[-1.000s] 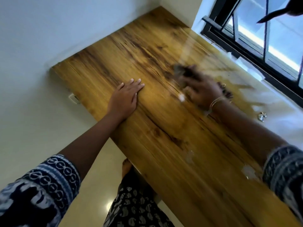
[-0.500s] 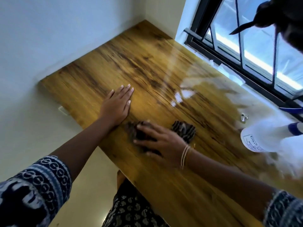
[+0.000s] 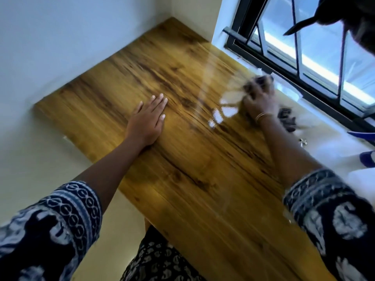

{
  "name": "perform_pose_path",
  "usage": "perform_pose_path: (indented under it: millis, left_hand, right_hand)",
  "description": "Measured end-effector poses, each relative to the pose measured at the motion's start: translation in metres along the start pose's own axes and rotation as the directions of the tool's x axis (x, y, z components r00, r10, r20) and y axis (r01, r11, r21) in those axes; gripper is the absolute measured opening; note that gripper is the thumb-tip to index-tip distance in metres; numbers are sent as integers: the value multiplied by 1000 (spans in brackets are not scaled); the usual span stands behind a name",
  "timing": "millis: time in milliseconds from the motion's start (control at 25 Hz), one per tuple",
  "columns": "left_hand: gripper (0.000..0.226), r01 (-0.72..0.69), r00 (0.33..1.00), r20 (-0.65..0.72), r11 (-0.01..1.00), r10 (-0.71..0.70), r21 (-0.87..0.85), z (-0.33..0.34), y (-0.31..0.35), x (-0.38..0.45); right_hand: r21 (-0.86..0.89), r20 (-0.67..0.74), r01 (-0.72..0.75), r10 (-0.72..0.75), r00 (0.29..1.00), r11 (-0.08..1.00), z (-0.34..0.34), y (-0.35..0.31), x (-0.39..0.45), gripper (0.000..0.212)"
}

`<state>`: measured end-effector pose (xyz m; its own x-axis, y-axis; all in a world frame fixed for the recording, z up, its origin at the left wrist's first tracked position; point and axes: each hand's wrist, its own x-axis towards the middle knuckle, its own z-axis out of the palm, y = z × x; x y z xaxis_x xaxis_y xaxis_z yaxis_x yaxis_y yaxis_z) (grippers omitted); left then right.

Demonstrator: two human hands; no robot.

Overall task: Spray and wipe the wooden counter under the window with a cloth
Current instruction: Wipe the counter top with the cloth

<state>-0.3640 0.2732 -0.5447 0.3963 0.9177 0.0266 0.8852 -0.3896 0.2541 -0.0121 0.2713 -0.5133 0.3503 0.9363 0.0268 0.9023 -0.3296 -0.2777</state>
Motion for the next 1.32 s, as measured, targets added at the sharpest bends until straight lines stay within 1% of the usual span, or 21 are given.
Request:
perform_pose_path:
  millis: [80,120,200,240,280,320,360,440,520,600,640,720,760,800,880,920,960,1080,1160,1240,1320]
  left_hand:
    - [53,-1,1000,0,1000,1,-5,-1,1,0]
    - [53,-1,1000,5,1000,1,-5,-2,1,-1]
    - [53,0,1000,11,1000,0,-3,-4,2,-1]
    - [53,-4,1000,10,1000,4,1,-4,2,-2]
    - [53,-10,1000,4,1000,10,1,-5,2,-2]
    - [53,-13,1000,-4,1000,13,-5,-4,2,-2]
    - [53,-14,1000,-10,1000,14,-14,-4,1,-1]
    - [53,-12,1000,-24,1000,12,-17,-3,0,-2]
    - [53,-11,999,-38,1000,10,-23,-1,0,-1]
    - [52,-7,999,-50,1000,6,-30,1,-1,-1]
    - [52,-7,999,-53,1000,5,-30,1,0,-1]
    - [52,-3,999,-53,999,1,-33,-1,1,0]
    - [52,-2,999,-49,999,1,-34,-2,1,0]
    - [52,-4,999,-45,999,2,-34,-1,1,-1]
    - [52,1,999,-44,1000,-2,-25,0,0,-1]
    - [52,5,999,-42,1000,-6,-22,0,0,-1]
    - [52,6,999,-38,1000,-7,-23,0,0,0]
    - [51,11,998,-53,998,-14,-56,0,2,0]
    - [51,17,998,-54,998,-21,-65,0,0,-1]
    - [51,18,998,-56,998,-22,-64,0,-1,-1]
    - [51,15,998,-65,997,-20,-77,1,-2,1]
  right_hand:
    - [-21,-17,295,-295,955,955,19,-44,-51,53]
    - [-3,14,510,-510,860,860,31,-63,-87,53]
    - [52,155,841,-836,527,539,53,-81,-154,54]
    - [93,187,896,-891,413,435,54,-82,-160,54]
    - [116,177,908,-908,379,402,51,-81,-144,53]
    - [75,143,891,-889,435,448,47,-77,-116,51]
    - [29,114,821,-818,563,570,42,-72,-82,49]
    - [-6,77,506,-504,860,862,24,-42,-13,47]
    - [18,62,148,-148,987,989,12,-6,38,49]
    - [-4,22,-15,15,1000,1000,6,1,49,52]
    - [-22,8,-15,15,1000,1000,9,-7,41,52]
    - [-65,30,190,-188,982,980,19,-41,6,48]
    - [-66,51,359,-356,933,931,26,-60,-19,47]
    - [-39,97,549,-543,834,835,34,-74,-45,48]
    - [51,213,833,-821,530,551,46,-87,-81,51]
    - [75,232,885,-872,432,459,46,-88,-77,51]
    - [66,227,891,-876,425,449,43,-89,-62,50]
    - [-18,157,678,-668,728,735,29,-88,21,47]
    - [-13,156,458,-451,879,889,25,-74,78,47]
    - [6,144,241,-239,960,971,21,-59,109,51]
    - [-15,116,98,-95,989,995,25,-61,101,55]
